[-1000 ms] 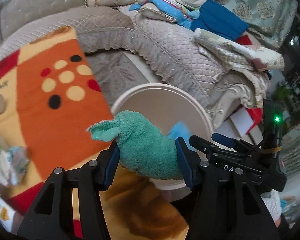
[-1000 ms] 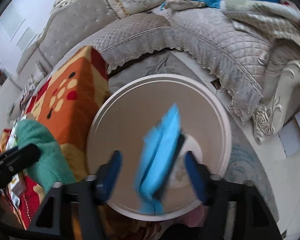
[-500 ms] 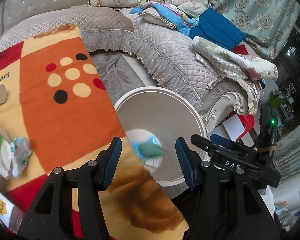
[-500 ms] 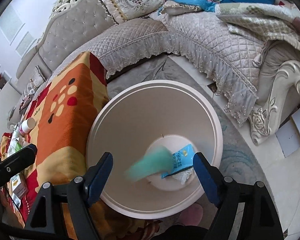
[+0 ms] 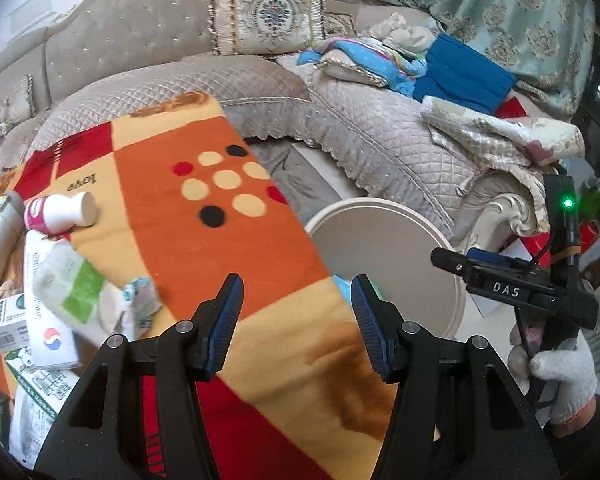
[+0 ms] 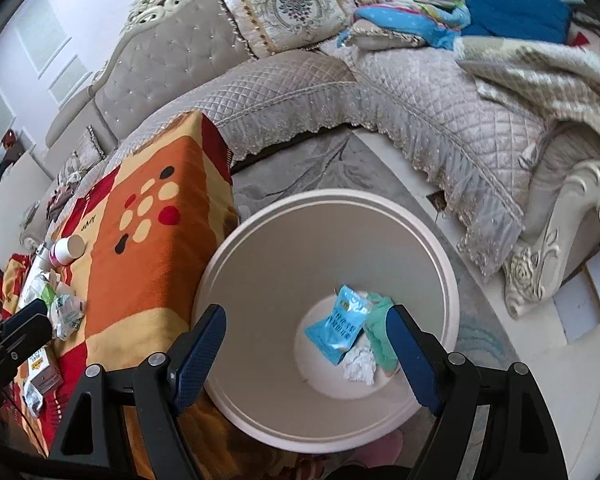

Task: Collect trash
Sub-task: 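Open the right tool over the bin while the left tool releases the towel, then move both open tools back over the remaining trash on the blanket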

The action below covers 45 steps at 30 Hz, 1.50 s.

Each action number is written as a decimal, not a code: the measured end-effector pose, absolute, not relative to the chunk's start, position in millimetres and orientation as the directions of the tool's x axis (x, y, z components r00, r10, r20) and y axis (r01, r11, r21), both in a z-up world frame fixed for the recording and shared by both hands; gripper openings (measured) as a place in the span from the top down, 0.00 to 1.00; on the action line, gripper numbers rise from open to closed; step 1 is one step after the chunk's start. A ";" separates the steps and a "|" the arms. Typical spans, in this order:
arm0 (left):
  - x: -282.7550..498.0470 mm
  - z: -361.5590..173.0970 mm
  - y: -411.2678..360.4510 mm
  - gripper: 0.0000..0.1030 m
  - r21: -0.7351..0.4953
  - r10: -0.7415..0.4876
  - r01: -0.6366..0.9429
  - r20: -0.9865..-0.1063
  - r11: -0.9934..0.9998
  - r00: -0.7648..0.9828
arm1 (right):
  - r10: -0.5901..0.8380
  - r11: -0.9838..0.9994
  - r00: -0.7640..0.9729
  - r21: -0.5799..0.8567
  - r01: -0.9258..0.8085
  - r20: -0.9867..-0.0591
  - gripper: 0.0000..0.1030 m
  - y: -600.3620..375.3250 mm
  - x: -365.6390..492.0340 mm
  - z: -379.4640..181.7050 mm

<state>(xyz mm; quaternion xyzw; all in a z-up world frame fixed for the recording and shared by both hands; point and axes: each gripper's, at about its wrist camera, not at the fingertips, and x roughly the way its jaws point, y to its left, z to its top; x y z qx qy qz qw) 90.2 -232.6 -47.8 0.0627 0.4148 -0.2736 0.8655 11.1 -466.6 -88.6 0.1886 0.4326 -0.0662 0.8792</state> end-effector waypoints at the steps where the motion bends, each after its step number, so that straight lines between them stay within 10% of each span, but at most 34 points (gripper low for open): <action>1: 91.0 -48.5 -227.4 0.47 -0.123 -0.421 0.518 -0.750 0.847 0.510 | 0.043 0.925 0.620 0.266 0.272 -0.784 0.22 -465.2 13.4 -87.3; 45: 46.9 -62.7 25.5 0.47 -0.197 -0.230 0.121 -0.782 0.973 0.580 | 0.243 0.969 0.538 0.228 -0.097 -0.807 0.22 -257.8 34.2 -78.0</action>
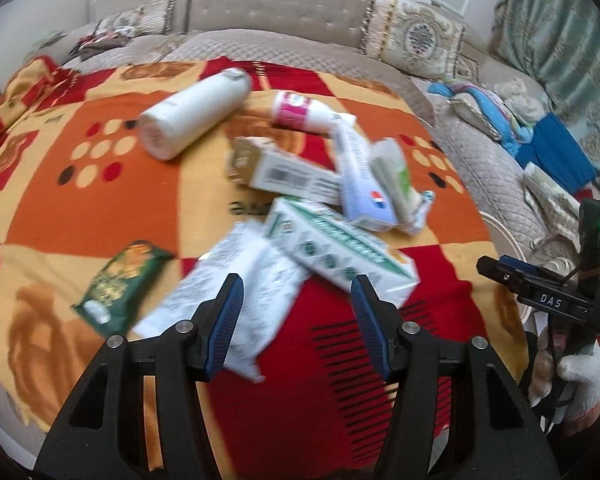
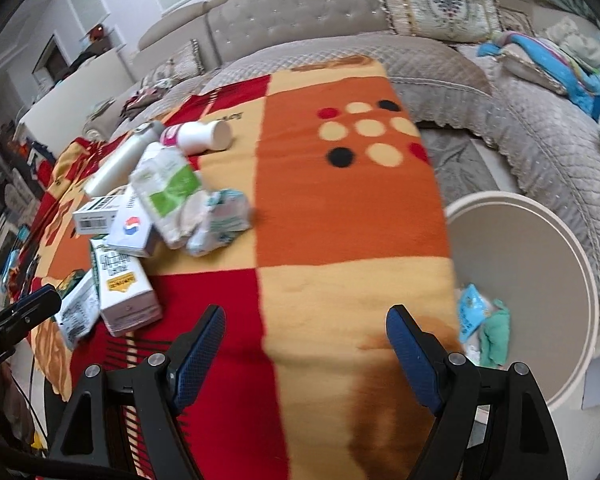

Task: Collect trash
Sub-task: 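Move both open tools back over the remaining trash on the blanket, then grasp the white-green tissue pack with the right tool while the left grasps the green snack packet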

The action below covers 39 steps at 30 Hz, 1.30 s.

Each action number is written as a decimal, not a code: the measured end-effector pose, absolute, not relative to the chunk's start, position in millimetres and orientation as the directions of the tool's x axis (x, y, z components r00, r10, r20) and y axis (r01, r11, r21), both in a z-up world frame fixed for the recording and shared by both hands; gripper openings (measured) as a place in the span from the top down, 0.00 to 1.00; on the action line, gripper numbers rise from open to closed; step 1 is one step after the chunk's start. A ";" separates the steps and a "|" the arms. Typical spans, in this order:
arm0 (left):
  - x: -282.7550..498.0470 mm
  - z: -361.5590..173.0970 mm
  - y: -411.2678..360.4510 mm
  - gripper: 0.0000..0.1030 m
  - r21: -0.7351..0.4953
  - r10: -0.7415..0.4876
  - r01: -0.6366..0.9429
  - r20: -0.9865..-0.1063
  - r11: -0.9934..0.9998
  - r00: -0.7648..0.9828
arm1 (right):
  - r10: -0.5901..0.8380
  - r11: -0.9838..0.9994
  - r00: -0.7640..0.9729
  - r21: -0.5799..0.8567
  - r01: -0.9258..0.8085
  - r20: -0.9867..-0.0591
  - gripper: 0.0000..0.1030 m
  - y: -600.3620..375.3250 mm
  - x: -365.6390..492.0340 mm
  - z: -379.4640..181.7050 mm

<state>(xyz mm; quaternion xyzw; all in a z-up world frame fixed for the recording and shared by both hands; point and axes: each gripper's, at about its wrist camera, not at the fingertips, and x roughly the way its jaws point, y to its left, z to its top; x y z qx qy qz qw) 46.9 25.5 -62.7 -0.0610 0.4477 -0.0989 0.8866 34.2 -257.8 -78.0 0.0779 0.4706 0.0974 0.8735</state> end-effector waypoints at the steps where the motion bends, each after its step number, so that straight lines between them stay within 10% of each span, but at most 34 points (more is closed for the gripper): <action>1: 45.9 -63.0 30.8 0.47 -0.196 -0.224 0.110 -0.783 0.974 0.580 | 0.245 0.969 0.538 0.226 -0.103 -0.807 0.22 -255.5 35.2 -77.5; 39: 93.0 -116.2 127.4 0.40 -0.156 -0.156 0.039 -0.863 0.987 0.480 | 0.425 0.884 0.426 0.264 -0.386 -0.799 0.21 -165.3 132.7 -59.4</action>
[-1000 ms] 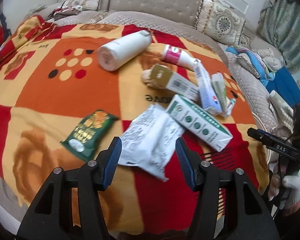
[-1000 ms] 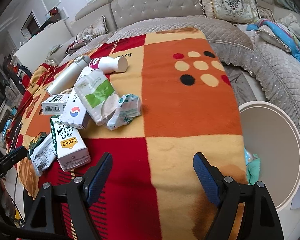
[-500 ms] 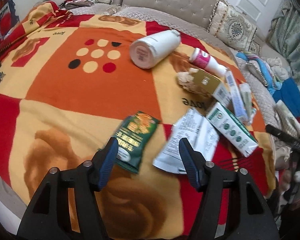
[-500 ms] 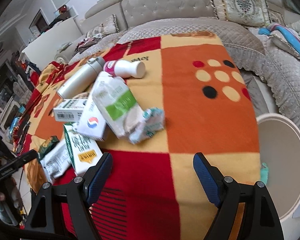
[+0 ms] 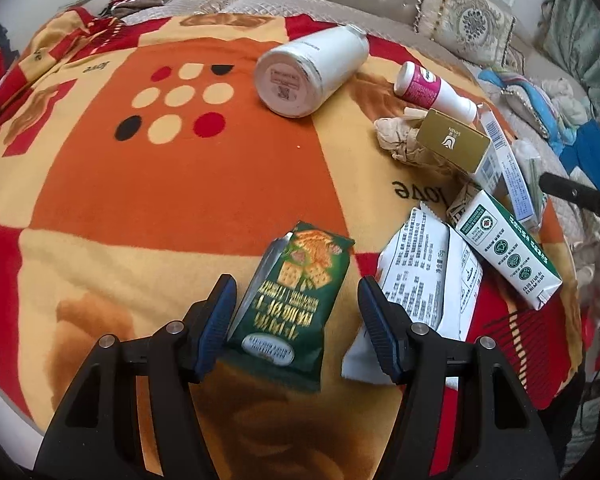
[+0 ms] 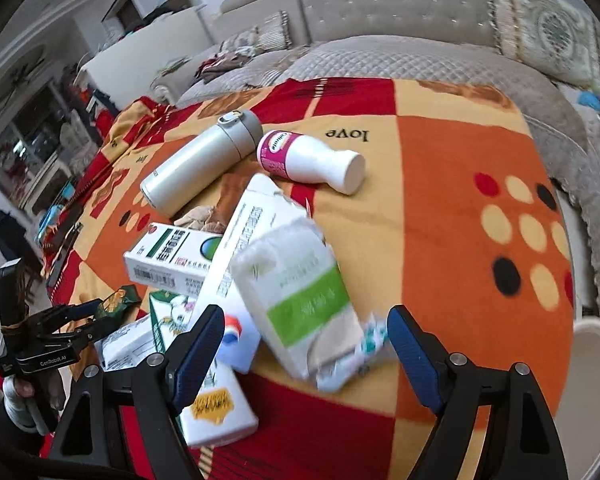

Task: Collect trash
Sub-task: 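Grasp the white-green tissue pack with the right tool while the left grasps the green snack packet, then carry the tissue pack and snack packet over the white bin with both tools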

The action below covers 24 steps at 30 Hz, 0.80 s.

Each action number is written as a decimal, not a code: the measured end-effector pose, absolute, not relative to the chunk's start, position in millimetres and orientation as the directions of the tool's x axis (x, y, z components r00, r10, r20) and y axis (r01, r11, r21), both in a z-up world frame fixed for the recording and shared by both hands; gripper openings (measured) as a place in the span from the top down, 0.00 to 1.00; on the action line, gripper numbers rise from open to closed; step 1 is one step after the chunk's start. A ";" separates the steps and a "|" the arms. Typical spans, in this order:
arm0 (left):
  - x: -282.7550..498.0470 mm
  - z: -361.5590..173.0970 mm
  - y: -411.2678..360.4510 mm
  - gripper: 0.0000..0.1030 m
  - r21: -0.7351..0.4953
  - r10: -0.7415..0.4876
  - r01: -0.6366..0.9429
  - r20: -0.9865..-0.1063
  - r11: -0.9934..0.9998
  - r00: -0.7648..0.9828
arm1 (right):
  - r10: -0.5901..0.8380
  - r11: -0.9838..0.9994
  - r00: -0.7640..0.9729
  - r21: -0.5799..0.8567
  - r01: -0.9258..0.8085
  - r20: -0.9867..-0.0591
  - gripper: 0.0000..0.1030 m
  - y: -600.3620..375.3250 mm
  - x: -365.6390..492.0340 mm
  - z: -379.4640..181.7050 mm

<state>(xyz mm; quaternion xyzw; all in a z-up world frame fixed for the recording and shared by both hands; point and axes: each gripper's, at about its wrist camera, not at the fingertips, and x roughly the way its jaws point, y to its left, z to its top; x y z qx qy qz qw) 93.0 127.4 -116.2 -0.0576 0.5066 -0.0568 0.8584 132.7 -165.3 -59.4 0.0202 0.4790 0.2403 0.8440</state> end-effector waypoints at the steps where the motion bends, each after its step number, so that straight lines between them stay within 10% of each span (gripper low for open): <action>1: 94.8 -116.9 126.1 0.40 -0.153 -0.156 0.045 -0.865 0.987 0.477 | 0.433 0.877 0.415 0.267 -0.399 -0.800 0.21 -163.4 137.3 -60.5; 7: 101.3 -121.8 122.8 0.41 -0.135 -0.140 0.046 -0.867 0.990 0.478 | 0.463 0.854 0.368 0.295 -0.428 -0.807 0.26 -156.4 152.0 -70.9; 13: 99.7 -119.7 124.2 0.68 -0.130 -0.132 0.038 -0.866 0.991 0.482 | 0.495 0.842 0.389 0.318 -0.436 -0.777 0.53 -156.9 143.4 -65.6; 24: 82.8 -75.0 120.2 0.75 -0.163 -0.163 0.050 -0.809 0.985 0.565 | 0.556 0.813 0.453 0.340 -0.473 -0.697 0.56 -162.9 110.0 -25.4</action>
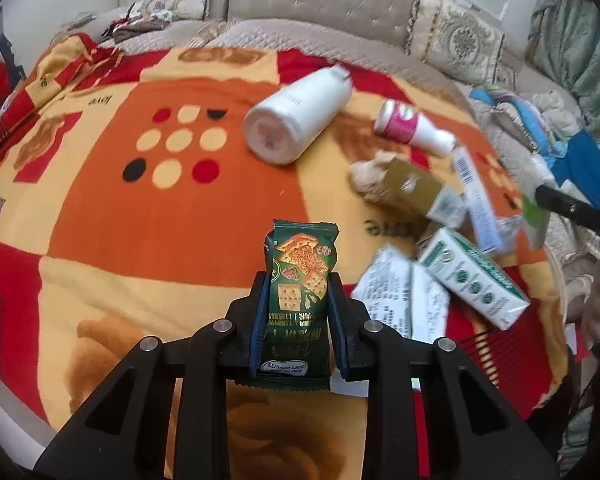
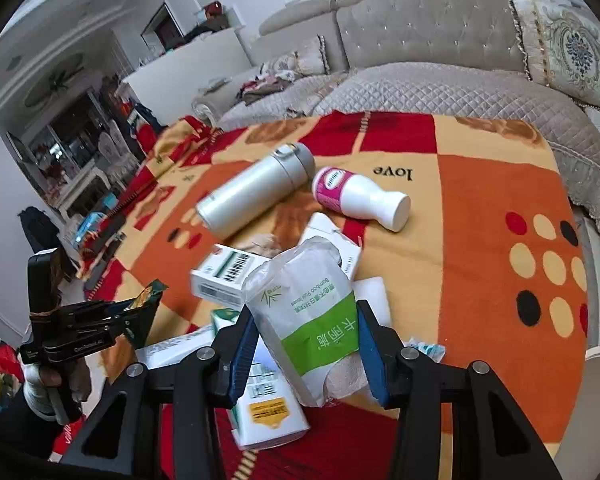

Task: Collect trash
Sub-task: 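Carry the tissue pack and snack packet over the white bin with both tools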

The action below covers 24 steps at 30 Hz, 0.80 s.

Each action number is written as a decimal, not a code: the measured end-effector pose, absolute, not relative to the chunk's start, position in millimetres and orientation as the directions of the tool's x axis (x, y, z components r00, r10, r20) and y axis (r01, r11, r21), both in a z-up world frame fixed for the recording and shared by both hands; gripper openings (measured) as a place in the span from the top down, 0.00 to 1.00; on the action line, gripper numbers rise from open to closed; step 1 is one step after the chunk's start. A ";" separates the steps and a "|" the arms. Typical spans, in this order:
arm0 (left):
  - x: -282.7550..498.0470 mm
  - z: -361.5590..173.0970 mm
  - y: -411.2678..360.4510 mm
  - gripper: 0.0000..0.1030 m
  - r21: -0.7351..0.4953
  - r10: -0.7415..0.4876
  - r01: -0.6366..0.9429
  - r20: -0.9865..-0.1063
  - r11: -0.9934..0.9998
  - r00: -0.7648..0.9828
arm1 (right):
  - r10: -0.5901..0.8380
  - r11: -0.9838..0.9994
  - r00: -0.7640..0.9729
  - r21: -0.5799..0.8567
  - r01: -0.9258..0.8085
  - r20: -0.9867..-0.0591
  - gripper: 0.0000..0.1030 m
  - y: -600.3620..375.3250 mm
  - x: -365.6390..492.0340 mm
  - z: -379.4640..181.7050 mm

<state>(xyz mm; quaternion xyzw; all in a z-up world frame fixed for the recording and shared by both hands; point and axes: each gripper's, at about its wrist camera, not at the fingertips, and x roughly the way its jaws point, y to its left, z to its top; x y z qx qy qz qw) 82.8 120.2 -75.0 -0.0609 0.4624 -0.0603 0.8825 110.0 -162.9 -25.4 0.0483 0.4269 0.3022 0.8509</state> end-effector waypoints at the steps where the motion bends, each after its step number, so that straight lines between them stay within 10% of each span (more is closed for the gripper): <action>1: 80.9 -70.9 117.0 0.75 -0.162 -0.167 0.060 -0.801 0.985 0.575 | 0.567 0.807 0.453 0.353 -0.474 -0.688 0.56 -163.8 107.2 -22.3; 24: 50.7 -26.8 87.4 0.75 -0.147 -0.182 0.108 -0.749 0.983 0.637 | 0.543 0.824 0.481 0.328 -0.461 -0.688 0.56 -178.4 59.6 -18.0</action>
